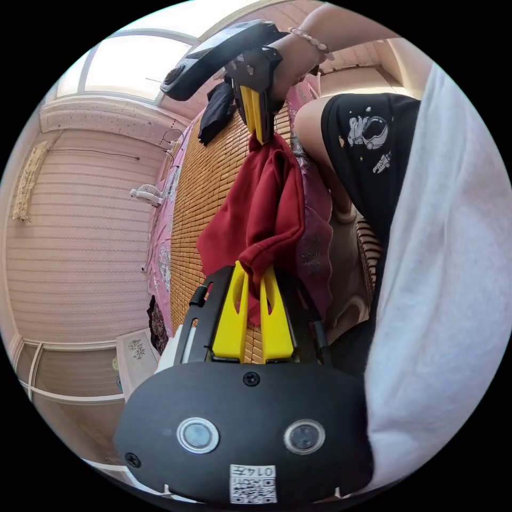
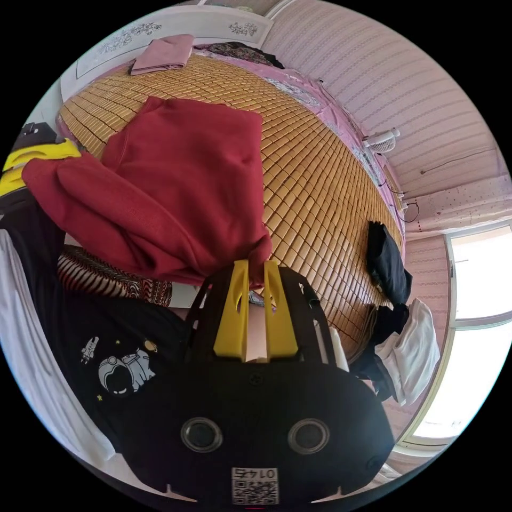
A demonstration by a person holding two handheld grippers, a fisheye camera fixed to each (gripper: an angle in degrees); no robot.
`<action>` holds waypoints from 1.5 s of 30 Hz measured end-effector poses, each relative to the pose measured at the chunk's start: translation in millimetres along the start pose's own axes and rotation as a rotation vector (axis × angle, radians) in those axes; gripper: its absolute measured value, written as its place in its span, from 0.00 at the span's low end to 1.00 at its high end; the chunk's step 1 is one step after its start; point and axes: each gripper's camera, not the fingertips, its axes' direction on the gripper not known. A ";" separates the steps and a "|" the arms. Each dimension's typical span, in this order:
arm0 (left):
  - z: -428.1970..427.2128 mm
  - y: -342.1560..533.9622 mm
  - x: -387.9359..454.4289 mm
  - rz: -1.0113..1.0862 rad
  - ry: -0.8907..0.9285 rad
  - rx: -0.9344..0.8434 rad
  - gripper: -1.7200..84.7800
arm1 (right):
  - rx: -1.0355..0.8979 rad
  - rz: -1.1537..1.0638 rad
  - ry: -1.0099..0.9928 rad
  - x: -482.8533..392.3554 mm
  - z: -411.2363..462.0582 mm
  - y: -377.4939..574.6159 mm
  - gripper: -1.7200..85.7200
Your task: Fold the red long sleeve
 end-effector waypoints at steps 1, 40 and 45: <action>-1.2 0.9 -0.5 -0.001 -0.003 0.007 0.05 | -0.006 0.022 -0.013 7.2 -8.0 7.9 0.08; 238.9 283.9 -335.6 -1.423 0.741 0.010 0.08 | 0.386 0.183 -0.463 194.9 -61.4 -207.8 0.05; 257.7 299.1 -354.7 -1.490 0.760 -0.032 0.10 | 0.159 -0.041 -0.297 133.0 -20.4 -257.6 0.01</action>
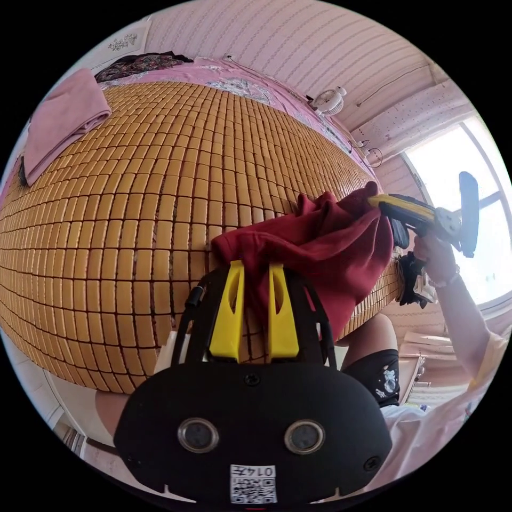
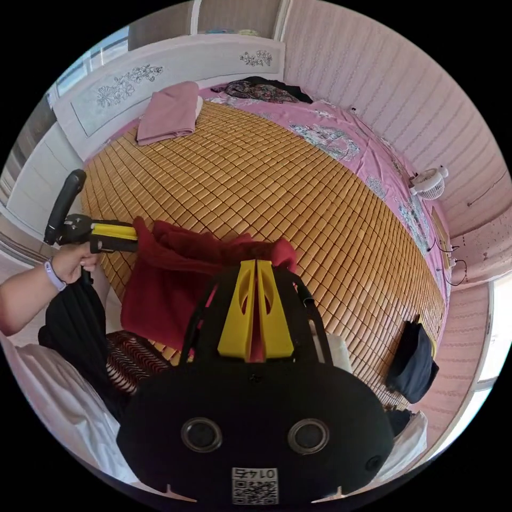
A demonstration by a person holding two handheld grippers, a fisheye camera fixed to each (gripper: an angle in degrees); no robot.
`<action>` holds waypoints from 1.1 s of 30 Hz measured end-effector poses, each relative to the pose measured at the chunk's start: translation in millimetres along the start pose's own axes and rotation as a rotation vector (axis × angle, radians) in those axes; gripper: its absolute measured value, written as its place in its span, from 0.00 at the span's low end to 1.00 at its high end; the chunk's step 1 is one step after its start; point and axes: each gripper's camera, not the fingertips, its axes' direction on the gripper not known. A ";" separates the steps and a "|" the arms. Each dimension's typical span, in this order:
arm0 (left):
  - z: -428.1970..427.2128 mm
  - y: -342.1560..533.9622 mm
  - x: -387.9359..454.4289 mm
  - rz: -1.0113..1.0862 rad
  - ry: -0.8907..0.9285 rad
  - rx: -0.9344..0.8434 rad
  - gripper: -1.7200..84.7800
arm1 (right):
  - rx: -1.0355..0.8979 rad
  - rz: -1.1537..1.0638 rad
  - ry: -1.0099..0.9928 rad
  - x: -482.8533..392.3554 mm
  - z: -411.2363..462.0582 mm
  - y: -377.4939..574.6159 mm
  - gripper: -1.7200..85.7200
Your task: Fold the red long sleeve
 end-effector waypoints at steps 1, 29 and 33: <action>0.1 -2.3 -1.8 -0.008 -0.008 -0.003 0.10 | -0.027 0.014 0.045 1.9 13.6 -13.5 0.01; -13.2 -33.4 19.1 0.051 -0.083 0.093 0.20 | 0.122 0.218 -0.140 140.8 50.2 -9.9 0.18; 6.2 -38.8 15.0 -0.008 -0.052 -0.001 0.21 | -0.020 0.183 -0.170 155.9 86.6 -0.4 0.19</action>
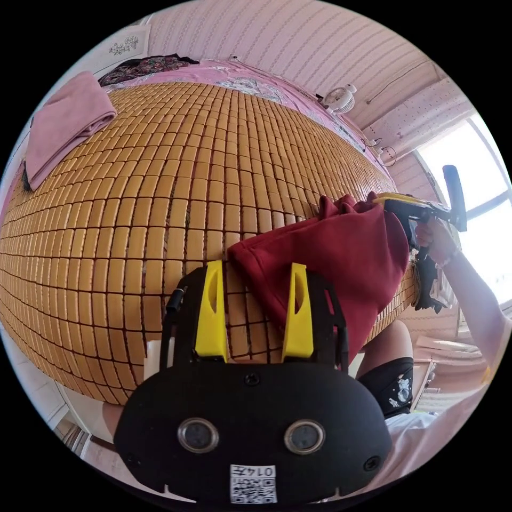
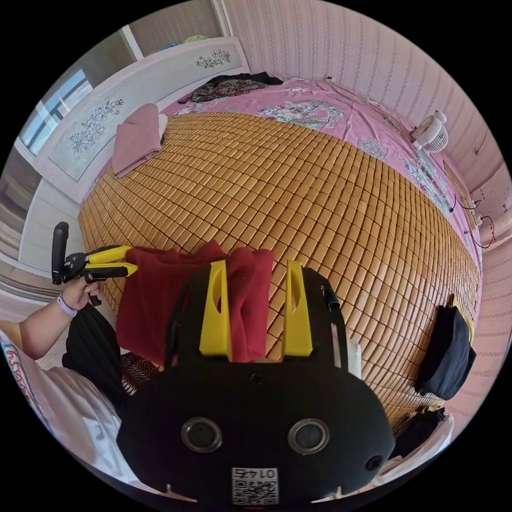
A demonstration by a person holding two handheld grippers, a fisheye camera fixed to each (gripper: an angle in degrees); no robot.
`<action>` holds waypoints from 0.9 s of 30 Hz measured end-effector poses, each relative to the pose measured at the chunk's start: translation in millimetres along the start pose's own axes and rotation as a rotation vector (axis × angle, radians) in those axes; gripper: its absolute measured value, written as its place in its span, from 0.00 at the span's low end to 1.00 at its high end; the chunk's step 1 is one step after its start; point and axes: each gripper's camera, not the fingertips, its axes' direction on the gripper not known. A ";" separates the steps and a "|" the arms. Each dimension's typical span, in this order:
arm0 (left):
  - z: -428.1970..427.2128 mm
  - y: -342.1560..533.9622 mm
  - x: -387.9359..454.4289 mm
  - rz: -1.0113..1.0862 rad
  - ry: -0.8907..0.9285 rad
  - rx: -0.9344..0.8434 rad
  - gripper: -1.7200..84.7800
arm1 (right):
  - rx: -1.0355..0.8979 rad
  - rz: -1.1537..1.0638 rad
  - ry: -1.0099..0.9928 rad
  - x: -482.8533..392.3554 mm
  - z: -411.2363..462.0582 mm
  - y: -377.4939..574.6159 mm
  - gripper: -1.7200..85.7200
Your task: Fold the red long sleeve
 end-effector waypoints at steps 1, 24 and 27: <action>0.4 0.8 -0.6 -0.005 0.012 0.003 0.21 | -0.038 0.007 0.005 6.5 16.2 0.1 0.19; -50.7 83.4 72.4 0.257 -0.012 0.164 0.03 | 0.249 -0.061 -0.269 55.7 -9.7 165.6 0.07; -75.7 106.9 89.8 0.306 0.013 0.220 0.02 | 0.340 -0.081 -0.259 44.7 -41.6 221.6 0.06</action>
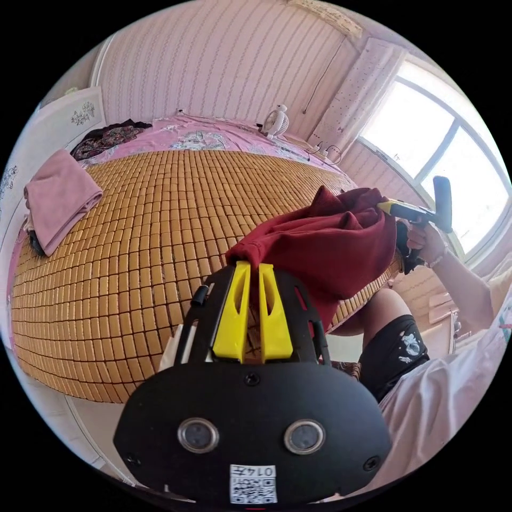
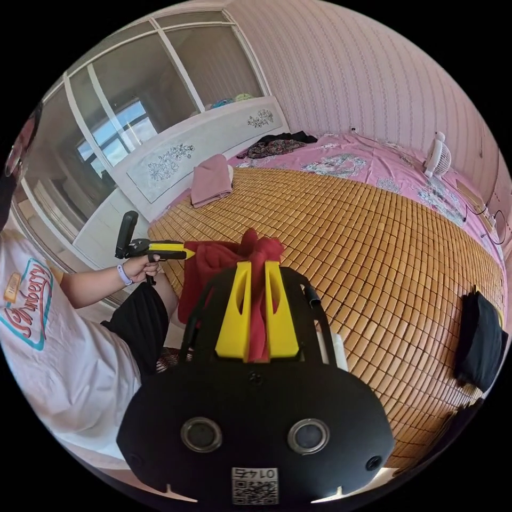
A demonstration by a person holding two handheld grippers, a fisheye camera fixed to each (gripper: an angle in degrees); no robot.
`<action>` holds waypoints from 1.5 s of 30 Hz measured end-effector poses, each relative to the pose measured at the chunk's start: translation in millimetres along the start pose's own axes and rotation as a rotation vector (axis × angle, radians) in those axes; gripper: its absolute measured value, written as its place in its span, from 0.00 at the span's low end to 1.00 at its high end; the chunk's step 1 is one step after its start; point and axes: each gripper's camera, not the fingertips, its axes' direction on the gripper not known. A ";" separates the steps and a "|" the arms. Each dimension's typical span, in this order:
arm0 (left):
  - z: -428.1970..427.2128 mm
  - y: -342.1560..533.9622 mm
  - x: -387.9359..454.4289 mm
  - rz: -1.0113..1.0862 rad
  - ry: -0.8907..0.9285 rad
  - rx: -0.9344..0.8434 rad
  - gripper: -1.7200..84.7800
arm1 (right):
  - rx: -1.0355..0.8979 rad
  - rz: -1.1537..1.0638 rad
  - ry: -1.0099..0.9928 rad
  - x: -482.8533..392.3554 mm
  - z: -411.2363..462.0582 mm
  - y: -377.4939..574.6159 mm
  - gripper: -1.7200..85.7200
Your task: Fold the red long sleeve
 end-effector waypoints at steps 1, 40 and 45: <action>-5.3 2.1 4.8 0.008 0.004 0.008 0.02 | 0.035 0.008 -0.001 -6.2 -14.3 17.7 0.06; 210.2 -214.3 235.1 0.294 0.405 -0.285 0.02 | 0.212 0.619 0.617 203.7 -224.4 177.3 0.16; 91.0 -79.0 114.2 0.144 0.239 -0.299 0.01 | 0.192 0.650 0.470 44.2 -151.9 289.6 0.15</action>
